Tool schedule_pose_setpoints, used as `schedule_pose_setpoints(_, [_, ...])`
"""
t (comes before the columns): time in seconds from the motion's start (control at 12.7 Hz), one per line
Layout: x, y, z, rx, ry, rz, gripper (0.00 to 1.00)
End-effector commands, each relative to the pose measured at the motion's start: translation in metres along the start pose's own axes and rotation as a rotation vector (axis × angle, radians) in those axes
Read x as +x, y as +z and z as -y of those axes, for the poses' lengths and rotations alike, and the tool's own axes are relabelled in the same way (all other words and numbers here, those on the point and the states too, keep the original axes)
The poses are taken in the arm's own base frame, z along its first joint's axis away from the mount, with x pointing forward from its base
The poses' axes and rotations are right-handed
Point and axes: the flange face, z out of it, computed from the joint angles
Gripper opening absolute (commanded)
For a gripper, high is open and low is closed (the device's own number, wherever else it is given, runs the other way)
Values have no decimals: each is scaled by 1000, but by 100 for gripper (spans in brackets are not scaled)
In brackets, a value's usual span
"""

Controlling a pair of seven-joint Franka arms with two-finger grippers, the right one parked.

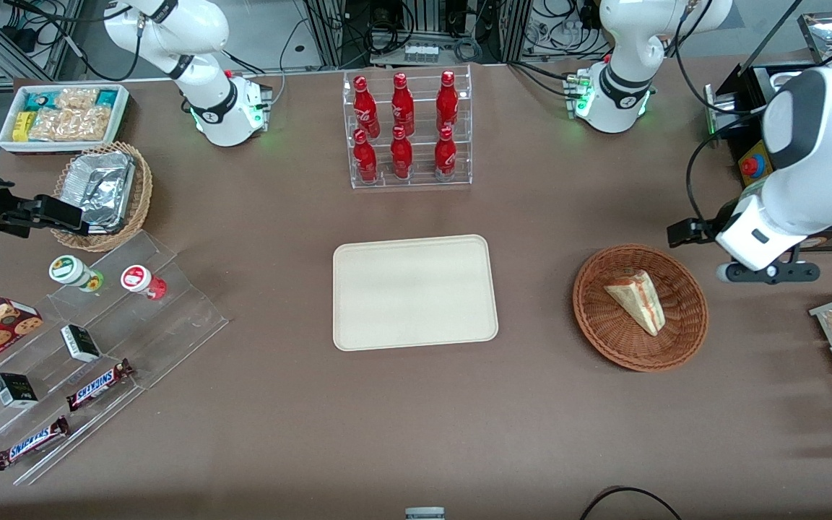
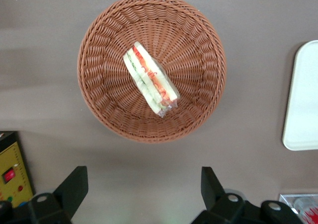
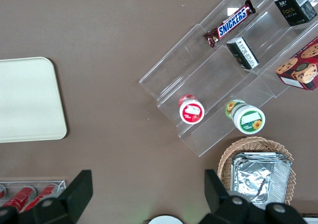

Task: Place sandwich from basket to tray
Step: 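Move the left gripper over the wrapped sandwich in the wicker basket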

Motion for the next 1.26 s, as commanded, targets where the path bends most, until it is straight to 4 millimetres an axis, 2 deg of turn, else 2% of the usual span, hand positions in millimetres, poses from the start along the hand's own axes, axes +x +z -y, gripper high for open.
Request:
schedule_pose_setpoints(0.0, [-4, 30, 2, -7, -5, -32, 100])
schedule_pose_setpoints(0.24, [0, 73, 20, -14, -38, -80, 100])
schedule_pose_setpoints(0.47, [1, 97, 30, -20, -113, -90, 100])
schedule_pose_setpoints(0.63, [8, 113, 26, -24, -226, -91, 100])
schedule_pose_setpoints(0.87, [13, 122, 18, -35, -420, -97, 100])
schedule_pose_setpoints(1.03, [19, 132, 7, -49, -587, -107, 100])
schedule_pose_setpoints(1.18, [27, 149, -16, -67, -751, -126, 100])
